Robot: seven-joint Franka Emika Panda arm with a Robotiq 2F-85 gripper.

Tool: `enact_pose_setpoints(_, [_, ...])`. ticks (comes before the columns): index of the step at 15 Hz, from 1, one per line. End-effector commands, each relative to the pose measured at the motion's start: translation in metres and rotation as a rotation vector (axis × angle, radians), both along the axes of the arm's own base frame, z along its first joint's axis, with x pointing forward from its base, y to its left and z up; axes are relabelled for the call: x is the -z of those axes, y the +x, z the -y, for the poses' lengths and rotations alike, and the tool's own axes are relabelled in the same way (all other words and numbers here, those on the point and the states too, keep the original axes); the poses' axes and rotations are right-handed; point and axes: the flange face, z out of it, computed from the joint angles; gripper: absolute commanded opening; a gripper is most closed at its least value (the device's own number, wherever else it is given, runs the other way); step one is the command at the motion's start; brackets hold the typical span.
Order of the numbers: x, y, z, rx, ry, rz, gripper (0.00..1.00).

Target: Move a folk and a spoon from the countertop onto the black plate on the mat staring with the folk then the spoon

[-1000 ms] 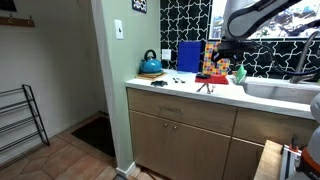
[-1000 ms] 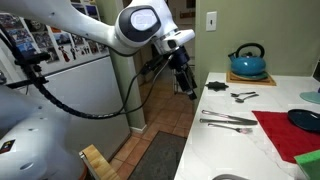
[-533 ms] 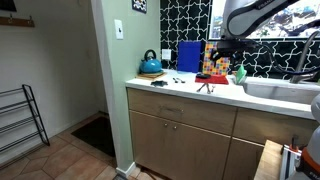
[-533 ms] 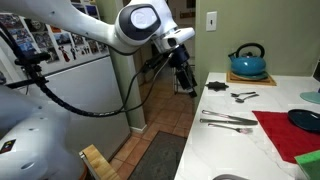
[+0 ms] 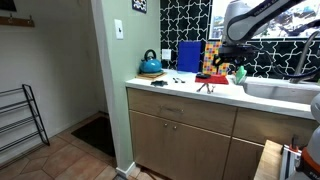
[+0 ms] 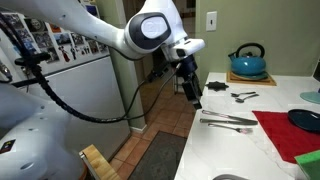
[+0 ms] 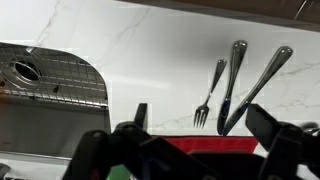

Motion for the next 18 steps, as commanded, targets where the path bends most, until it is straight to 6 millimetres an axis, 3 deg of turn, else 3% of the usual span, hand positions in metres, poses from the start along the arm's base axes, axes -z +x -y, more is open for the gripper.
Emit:
enact_pose_setpoints(1, [0.025, 0.001, 0.032, 0.038, 0.018, -0.002, 1.00])
enact_pose_setpoints(5, [0.047, 0.005, 0.061, 0.082, 0.038, -0.005, 1.00])
enact_pose_setpoints(14, [0.080, 0.024, 0.090, 0.120, 0.066, -0.025, 1.00])
enact_pose_setpoints(18, [0.089, 0.034, 0.096, 0.142, 0.063, -0.036, 0.84])
